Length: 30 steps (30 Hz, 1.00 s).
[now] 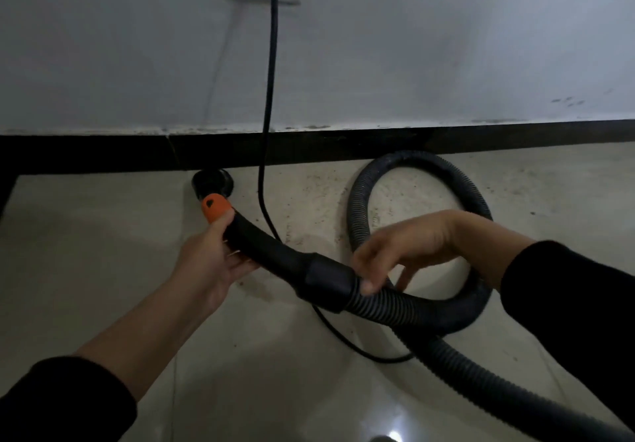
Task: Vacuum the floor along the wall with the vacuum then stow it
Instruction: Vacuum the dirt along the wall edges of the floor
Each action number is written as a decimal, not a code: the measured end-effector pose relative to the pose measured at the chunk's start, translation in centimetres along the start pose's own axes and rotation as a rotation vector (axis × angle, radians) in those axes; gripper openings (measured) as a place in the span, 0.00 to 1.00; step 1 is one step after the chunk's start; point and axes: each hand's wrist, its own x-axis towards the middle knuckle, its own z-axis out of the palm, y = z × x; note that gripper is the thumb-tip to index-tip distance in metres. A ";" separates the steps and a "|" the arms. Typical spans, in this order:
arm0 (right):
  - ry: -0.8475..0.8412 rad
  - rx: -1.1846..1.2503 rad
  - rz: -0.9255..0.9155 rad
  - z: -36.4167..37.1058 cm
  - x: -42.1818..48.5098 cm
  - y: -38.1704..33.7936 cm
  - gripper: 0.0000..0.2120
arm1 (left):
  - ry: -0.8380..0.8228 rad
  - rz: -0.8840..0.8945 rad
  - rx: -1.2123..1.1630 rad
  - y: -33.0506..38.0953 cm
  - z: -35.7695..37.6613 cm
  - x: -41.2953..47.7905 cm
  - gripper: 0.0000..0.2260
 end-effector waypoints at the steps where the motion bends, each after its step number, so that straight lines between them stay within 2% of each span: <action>1: -0.011 -0.053 0.082 0.5 -0.7 1.2 0.12 | 0.011 -0.003 -0.003 0.5 0.0 -0.1 0.24; 4: 0.105 -0.253 0.289 2.4 -2.3 4.1 0.18 | 0.036 -0.024 -0.021 2.5 -0.4 -0.4 0.22; 6: 0.359 -0.383 0.325 2.8 -3.9 5.3 0.19 | 0.064 -0.034 -0.049 3.9 -0.8 -0.8 0.21; 9: 0.788 -0.469 0.212 2.8 -7.8 4.5 0.10 | 0.132 -0.088 -0.148 6.0 -0.8 -1.9 0.22; 11: 0.928 -0.517 0.108 2.7 -11.0 2.1 0.09 | 0.177 -0.147 -0.196 7.7 -0.4 -3.0 0.21; 15: 1.020 -0.520 0.042 3.6 -18.2 -4.3 0.10 | 0.182 -0.232 -0.246 12.2 0.9 -6.5 0.10; 20: 1.158 -0.458 -0.027 8.2 -26.8 -11.3 0.11 | 0.153 -0.271 -0.206 19.4 2.5 -14.6 0.09; 24: 1.132 -0.391 0.040 13.6 -33.5 -16.3 0.13 | 0.100 -0.265 -0.112 25.1 2.3 -20.5 0.08; 30: 1.086 -0.056 0.097 21.5 -43.0 -23.0 0.07 | 0.007 -0.241 0.017 32.4 4.9 -28.9 0.07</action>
